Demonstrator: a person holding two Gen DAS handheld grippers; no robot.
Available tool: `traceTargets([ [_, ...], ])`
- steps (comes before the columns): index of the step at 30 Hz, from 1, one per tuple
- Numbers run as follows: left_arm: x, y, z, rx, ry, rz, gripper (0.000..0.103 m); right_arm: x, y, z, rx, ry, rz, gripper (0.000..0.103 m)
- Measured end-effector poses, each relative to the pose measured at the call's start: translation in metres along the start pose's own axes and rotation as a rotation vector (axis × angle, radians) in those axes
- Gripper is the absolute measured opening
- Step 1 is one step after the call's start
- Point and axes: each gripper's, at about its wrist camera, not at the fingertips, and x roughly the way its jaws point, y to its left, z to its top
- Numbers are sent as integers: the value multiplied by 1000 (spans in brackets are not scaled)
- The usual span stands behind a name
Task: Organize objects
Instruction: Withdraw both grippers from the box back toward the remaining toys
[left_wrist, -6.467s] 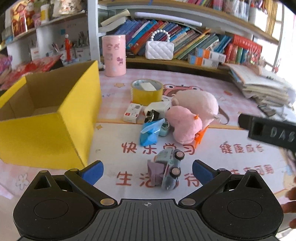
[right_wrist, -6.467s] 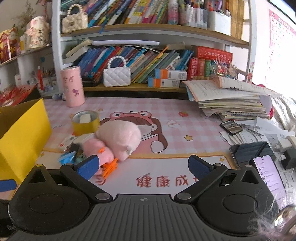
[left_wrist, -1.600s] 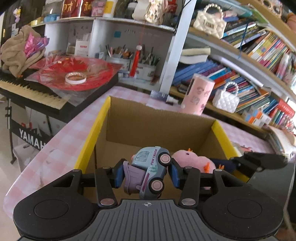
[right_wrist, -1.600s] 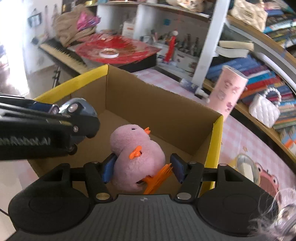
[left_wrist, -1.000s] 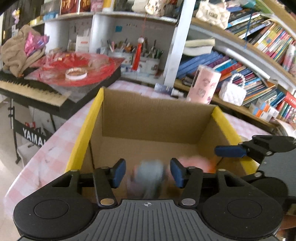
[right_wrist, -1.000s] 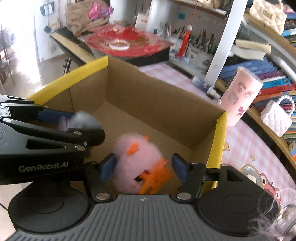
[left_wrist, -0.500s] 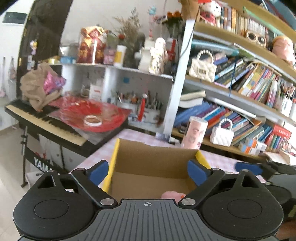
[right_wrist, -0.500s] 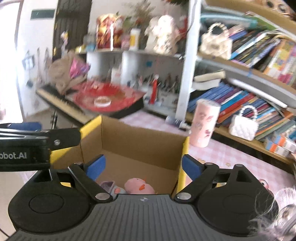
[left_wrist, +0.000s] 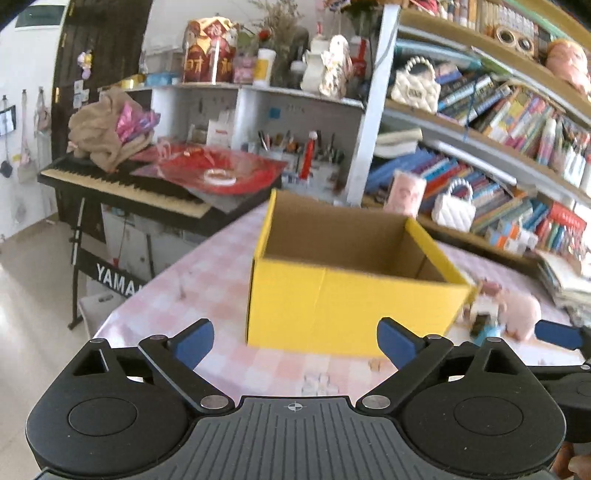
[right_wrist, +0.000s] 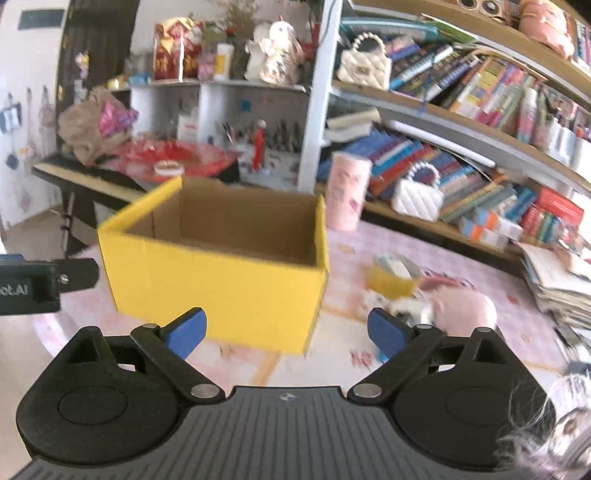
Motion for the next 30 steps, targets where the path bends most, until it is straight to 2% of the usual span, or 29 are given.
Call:
traceTargets([
  [4,-7,-5,-18,52,50,-18,98,-13,5,-22,-8,51,-39,95],
  [14,-19,-21,-48,133,143,-122,98,-40,-10,-61,109,162,-126,97],
  [23,-21,-51,-55,219,164,-237,98,-60,-33,-82,186,205,-236,99],
  [30,-11,-73,-56,265,190,-300,98,-65,-52,-89,234,231,-298,102],
])
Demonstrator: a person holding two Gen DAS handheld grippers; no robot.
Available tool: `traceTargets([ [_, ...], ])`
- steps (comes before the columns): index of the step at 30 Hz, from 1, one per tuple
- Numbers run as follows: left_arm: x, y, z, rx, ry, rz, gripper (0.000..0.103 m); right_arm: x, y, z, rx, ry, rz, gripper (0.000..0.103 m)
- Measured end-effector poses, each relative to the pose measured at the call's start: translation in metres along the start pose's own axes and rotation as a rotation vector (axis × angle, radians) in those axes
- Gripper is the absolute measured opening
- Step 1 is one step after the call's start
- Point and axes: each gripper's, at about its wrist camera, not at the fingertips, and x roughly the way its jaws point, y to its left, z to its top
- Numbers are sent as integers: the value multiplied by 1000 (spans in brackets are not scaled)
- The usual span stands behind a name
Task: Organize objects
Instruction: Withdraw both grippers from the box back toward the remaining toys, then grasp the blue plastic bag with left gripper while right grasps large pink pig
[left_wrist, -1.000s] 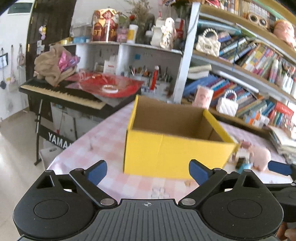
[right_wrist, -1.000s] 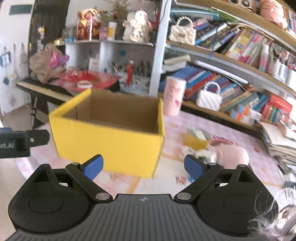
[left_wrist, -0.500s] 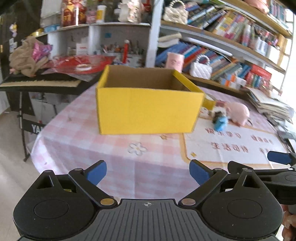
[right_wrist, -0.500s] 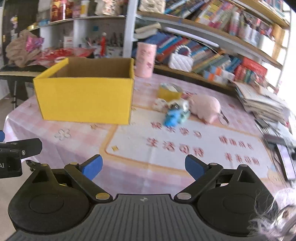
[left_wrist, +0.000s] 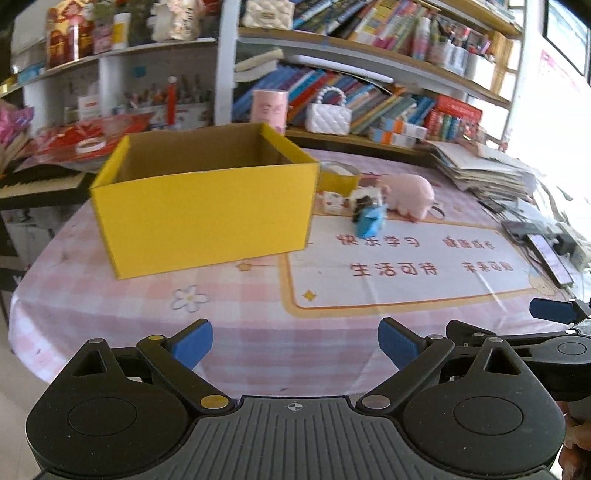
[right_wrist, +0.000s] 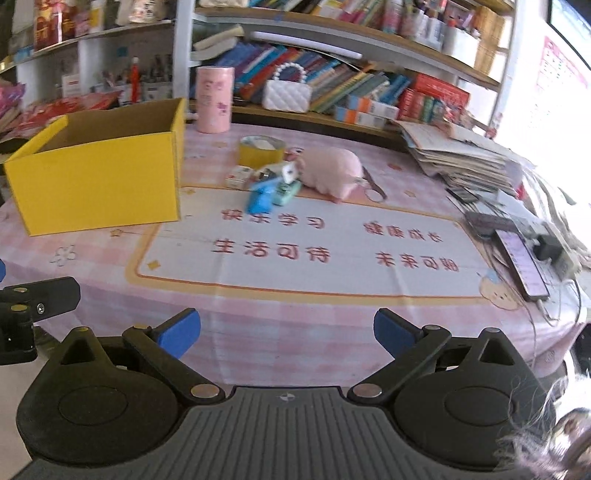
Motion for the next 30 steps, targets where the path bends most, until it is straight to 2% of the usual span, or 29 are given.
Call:
traceTargets([
  [8,24,-30,11,39,32,-68,98,8,-33,0,53,25,-68,103],
  [15,46,-52,24,51,46,-89,98,25,-60,5,81,65,-97,103],
  [25,81,-81,48,48,71,-96,98,61,-95,27,66,82,-78,103],
  [30,99,-96,61,63,66,-58,96,80,-112,45,62,57,-47,103],
])
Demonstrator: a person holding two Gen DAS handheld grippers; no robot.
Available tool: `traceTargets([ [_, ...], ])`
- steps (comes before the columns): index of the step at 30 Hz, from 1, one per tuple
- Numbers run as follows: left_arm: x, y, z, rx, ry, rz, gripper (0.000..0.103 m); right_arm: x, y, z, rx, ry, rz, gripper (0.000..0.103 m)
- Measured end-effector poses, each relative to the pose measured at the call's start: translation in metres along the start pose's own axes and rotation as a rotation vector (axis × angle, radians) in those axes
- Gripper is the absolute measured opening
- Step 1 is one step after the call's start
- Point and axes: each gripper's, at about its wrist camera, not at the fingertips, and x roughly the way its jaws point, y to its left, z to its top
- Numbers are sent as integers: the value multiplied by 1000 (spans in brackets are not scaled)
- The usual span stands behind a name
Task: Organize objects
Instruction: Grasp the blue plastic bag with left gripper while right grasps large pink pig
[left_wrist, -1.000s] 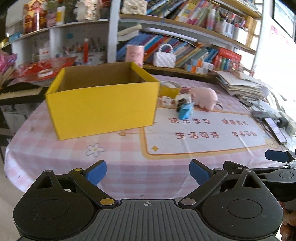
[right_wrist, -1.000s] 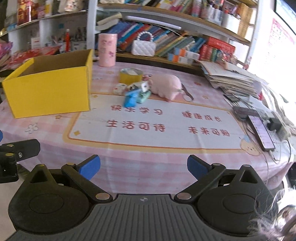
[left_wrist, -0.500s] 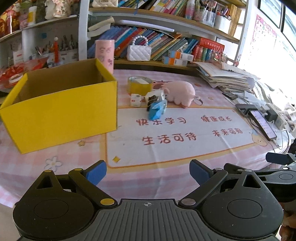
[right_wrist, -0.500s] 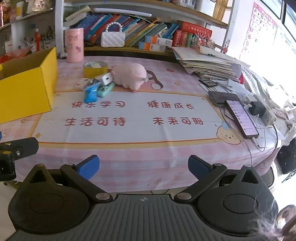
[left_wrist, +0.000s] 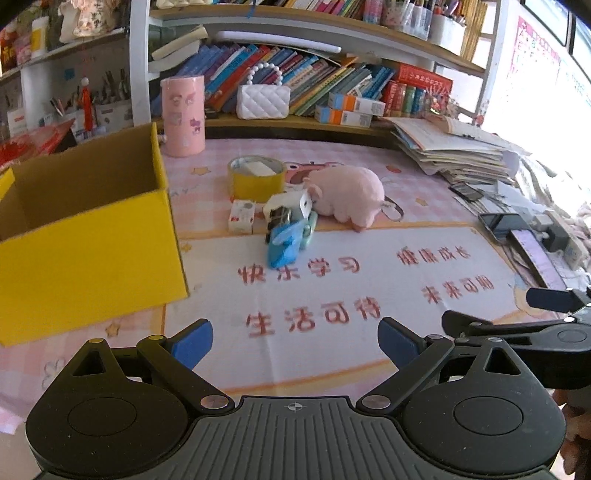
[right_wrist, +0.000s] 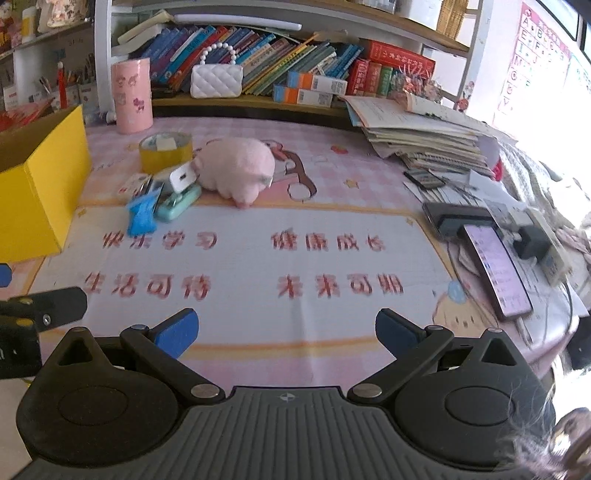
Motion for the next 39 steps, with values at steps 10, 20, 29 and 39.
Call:
traceTargets([
  [10,44,-17,32,-33,5,59,77,39,-25,42,-10,-51,105,100],
  [20,98,-17,53,-125,9,165,62,78,-41,82,-21,-88,189,100],
  [29,133,-18,55,-137,46,210,43,102,-41,105,-48,-96,258,100],
  [39,107,-10,48,-140,57,122,26,135,-23,121,-96,-88,306,101],
])
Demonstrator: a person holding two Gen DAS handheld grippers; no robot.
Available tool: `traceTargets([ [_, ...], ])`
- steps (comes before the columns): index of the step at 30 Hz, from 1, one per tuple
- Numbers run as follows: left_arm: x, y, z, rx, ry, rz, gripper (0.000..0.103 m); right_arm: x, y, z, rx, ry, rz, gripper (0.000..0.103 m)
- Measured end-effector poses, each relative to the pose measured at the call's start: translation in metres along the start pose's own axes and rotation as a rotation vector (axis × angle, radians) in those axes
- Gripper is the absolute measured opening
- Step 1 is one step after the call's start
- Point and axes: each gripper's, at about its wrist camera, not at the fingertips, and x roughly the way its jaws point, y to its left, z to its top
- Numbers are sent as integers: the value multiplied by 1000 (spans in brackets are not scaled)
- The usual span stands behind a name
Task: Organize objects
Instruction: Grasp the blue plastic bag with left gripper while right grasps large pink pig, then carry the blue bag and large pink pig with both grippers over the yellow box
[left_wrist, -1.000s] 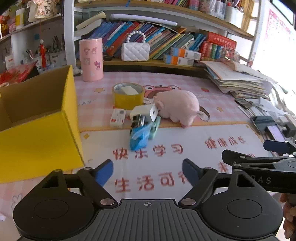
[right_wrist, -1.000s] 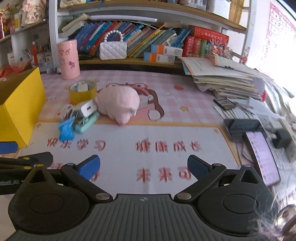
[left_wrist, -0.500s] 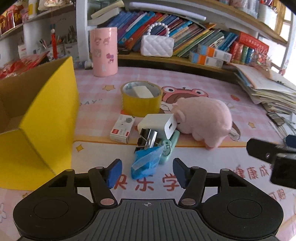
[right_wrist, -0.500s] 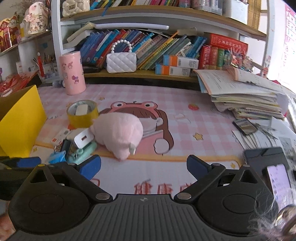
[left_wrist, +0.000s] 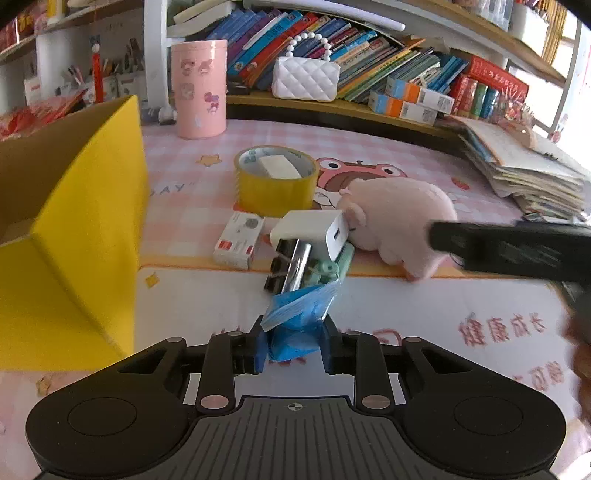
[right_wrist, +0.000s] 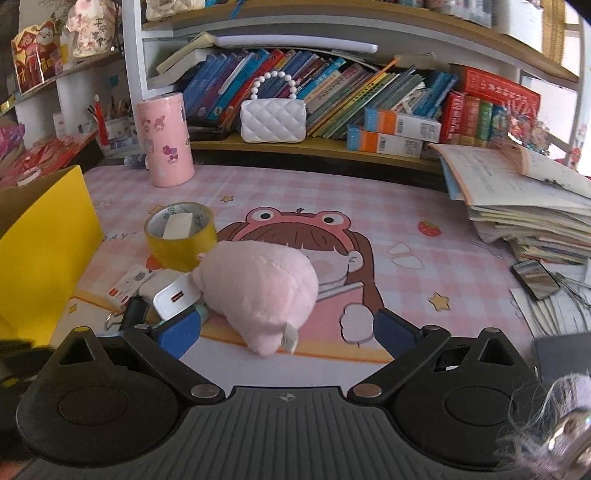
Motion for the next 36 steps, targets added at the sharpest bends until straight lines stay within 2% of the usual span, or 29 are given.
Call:
traceTargets([
  [5,-30,14,-5,-59,-9,-32,26,33,5,11,-50,15,23,101],
  [12,-55,29,-14,-113,-12,-19,26,77,13,13,-168,70,59,100],
  [14,-58,31,-17,-114,-10,-19,26,82,12,13,-167,74,80,80],
  [16,-61,32,-20,-112,-10,-20,26,80,9,12,-156,65,93,74],
  [19,-63,34,-22,-113,-19,-29,26,69,6,11,-114,60,91,69],
  [22,-66,37,-23,-115,-31,-44,26,49,3,8,-72,53,27,68],
  [28,-75,47,-25,-118,-55,-82,26,-14,3,-6,86,61,-50,68],
  [32,-88,63,-27,-145,-83,-97,26,-52,27,-16,145,85,-3,68],
  [36,-103,82,-33,-157,-104,-99,26,-77,64,-30,132,84,37,68],
])
